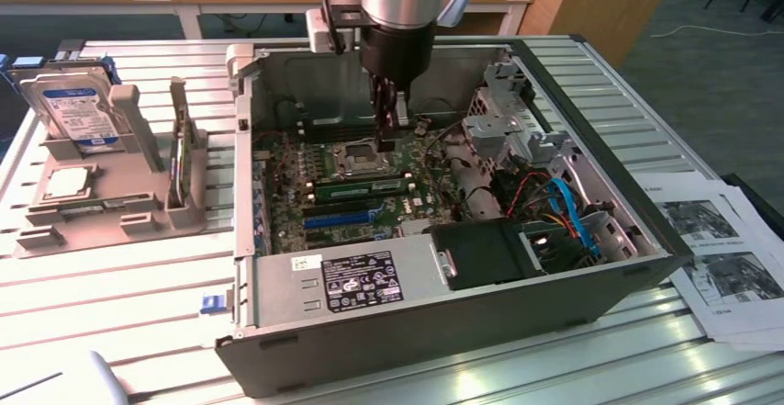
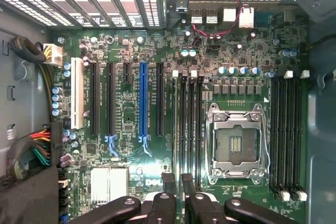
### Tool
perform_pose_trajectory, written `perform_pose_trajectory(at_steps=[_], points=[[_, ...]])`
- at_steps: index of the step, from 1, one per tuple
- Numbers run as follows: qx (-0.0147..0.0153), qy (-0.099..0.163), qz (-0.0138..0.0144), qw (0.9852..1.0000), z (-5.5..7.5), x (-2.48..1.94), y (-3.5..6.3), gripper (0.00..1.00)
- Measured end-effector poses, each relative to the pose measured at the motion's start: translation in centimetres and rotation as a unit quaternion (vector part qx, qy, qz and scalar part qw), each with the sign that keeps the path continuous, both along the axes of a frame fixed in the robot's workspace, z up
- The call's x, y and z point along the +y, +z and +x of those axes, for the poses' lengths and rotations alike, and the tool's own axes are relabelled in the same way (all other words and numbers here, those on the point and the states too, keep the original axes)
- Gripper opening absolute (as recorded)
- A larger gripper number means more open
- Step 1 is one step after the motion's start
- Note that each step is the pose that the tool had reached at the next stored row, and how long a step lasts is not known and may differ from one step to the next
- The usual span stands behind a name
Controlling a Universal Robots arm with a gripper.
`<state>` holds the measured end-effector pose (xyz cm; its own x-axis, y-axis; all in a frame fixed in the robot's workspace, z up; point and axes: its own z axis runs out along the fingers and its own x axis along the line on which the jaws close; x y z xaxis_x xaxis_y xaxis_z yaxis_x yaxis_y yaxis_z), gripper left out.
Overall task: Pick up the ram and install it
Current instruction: 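Insert the ram into the slot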
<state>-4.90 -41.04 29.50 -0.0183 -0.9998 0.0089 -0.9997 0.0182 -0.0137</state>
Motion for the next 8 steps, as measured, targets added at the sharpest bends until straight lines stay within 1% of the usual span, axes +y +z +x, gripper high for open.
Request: perform_pose_trajectory(at_steps=[1,2,4,8], points=[[0.0001,0.000,-0.0002,1.0000,0.00,0.00,0.02,0.18],[0.0003,0.000,-0.0002,1.0000,0.00,0.00,0.50,0.18],[0.0006,0.000,-0.0003,1.0000,0.00,0.00,0.72,0.18],[0.0007,0.000,-0.0003,1.0000,0.00,0.00,0.88,0.18]])
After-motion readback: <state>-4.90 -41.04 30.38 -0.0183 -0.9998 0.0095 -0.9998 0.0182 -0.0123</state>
